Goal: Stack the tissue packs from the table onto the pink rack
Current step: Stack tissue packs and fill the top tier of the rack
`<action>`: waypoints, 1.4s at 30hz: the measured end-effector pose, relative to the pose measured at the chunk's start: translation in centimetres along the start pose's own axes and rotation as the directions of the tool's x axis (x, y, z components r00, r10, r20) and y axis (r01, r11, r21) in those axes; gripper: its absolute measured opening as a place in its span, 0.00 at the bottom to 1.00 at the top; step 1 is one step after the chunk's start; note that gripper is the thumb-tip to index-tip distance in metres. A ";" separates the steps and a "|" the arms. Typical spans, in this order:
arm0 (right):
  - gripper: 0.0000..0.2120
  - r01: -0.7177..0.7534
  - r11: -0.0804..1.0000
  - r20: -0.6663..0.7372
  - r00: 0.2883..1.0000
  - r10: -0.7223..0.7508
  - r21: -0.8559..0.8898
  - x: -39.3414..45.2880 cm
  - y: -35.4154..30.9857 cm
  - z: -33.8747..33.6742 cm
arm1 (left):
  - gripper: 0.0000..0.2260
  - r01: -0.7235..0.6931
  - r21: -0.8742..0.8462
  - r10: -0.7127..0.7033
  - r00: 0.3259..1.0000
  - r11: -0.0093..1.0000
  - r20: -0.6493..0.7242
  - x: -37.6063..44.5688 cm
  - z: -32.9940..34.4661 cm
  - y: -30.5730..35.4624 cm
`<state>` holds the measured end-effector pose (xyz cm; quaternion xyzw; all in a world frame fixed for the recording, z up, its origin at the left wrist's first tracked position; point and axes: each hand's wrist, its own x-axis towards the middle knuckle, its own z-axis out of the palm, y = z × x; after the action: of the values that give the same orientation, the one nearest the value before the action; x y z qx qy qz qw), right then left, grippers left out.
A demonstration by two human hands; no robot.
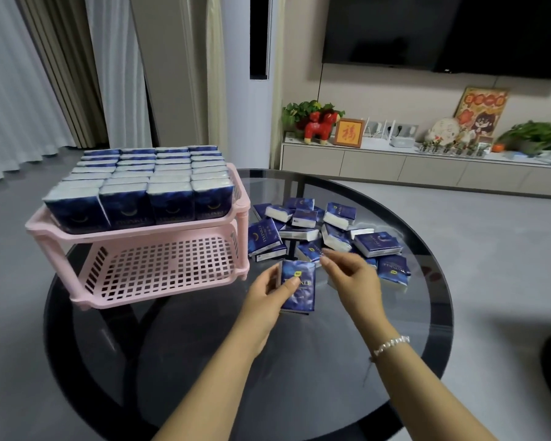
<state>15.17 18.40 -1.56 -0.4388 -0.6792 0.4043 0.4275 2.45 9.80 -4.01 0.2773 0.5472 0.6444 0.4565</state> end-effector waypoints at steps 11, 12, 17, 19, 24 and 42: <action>0.27 -0.010 0.531 -0.033 0.999 -0.034 -0.847 6.8 0.1 1.1 | 0.14 -0.042 -0.046 0.038 0.997 0.998 -0.067 1.0 -0.8 -0.3; 0.26 -0.024 0.535 -0.045 0.999 -0.026 -0.844 6.8 0.1 1.3 | 0.14 -0.044 -0.048 0.041 0.997 0.998 -0.073 1.0 -0.9 -0.4; 0.19 -0.038 0.560 -0.052 0.999 -0.008 -0.827 6.3 -0.2 1.7 | 0.16 -0.040 -0.051 0.037 0.997 0.998 -0.064 1.1 -1.0 -0.4; 0.19 -0.036 0.586 -0.042 0.999 0.004 -0.809 6.2 -0.4 1.7 | 0.18 -0.043 -0.040 0.040 0.998 0.998 -0.057 1.0 -1.0 -0.3; 0.19 0.009 0.607 0.016 1.000 0.006 -0.795 4.9 -1.0 1.1 | 0.13 -0.065 -0.051 0.061 0.996 0.997 -0.070 1.0 -1.3 -0.2; 0.28 0.043 0.998 0.450 0.891 -0.056 0.038 -0.3 -1.1 -2.6 | 0.18 0.064 -0.013 -0.064 0.998 0.998 -0.010 -0.1 -3.7 1.4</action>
<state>17.41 18.30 0.17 -0.3101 -0.7652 0.4929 0.2745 -1.08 8.10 -3.55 0.2532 0.5541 0.6343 0.4759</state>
